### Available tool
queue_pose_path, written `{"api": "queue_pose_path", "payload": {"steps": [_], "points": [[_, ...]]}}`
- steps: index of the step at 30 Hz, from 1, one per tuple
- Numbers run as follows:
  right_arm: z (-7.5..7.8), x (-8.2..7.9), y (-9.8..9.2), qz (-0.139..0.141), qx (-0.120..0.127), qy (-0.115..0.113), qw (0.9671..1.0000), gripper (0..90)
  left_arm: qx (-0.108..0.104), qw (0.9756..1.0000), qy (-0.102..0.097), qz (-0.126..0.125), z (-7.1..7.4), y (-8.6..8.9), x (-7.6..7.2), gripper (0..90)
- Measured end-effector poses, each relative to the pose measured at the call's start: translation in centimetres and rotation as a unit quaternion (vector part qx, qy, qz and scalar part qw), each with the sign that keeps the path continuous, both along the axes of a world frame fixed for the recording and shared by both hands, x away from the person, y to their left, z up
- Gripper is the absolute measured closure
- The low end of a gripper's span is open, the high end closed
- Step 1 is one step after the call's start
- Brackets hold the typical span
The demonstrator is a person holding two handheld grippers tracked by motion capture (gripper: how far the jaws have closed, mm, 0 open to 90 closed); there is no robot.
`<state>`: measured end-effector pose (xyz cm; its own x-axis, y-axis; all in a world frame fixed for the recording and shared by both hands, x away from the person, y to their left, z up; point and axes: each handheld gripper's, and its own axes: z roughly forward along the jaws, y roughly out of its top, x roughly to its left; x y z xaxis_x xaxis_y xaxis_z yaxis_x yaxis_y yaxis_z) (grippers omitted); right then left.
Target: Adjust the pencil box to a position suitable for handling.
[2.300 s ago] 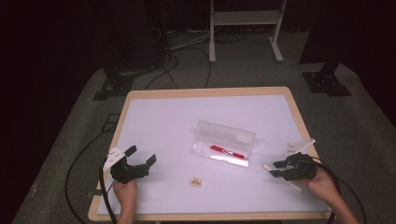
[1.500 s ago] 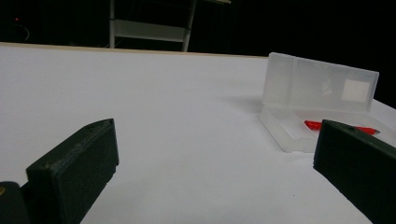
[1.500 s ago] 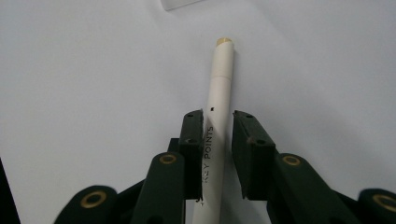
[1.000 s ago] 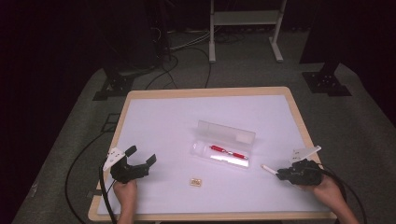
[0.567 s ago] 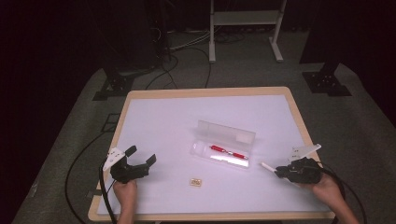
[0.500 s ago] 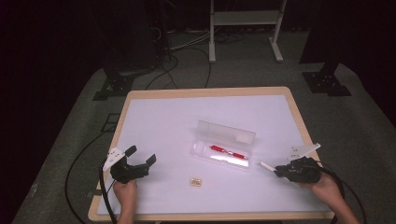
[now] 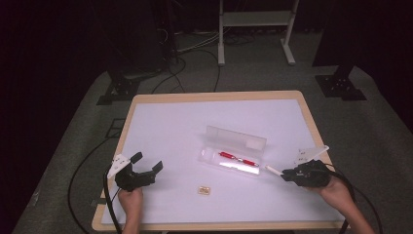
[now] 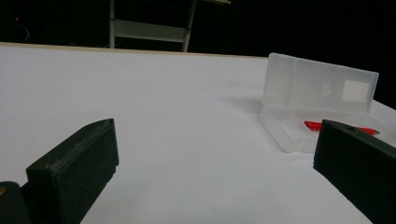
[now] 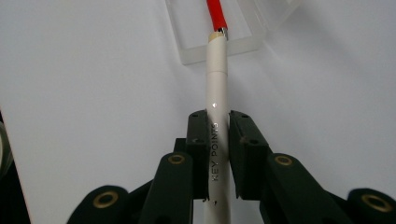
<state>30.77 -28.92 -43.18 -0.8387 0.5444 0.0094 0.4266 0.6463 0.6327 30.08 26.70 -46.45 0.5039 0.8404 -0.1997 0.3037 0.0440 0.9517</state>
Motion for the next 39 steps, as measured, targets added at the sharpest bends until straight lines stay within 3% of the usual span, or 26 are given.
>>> {"api": "queue_pose_path", "payload": {"steps": [39], "points": [[2.4,1.5,4.6,0.044,0.004,-0.016,0.9989,78.1,-0.002,1.0,-0.001,0.0,0.0,0.0,0.0,0.0]]}}
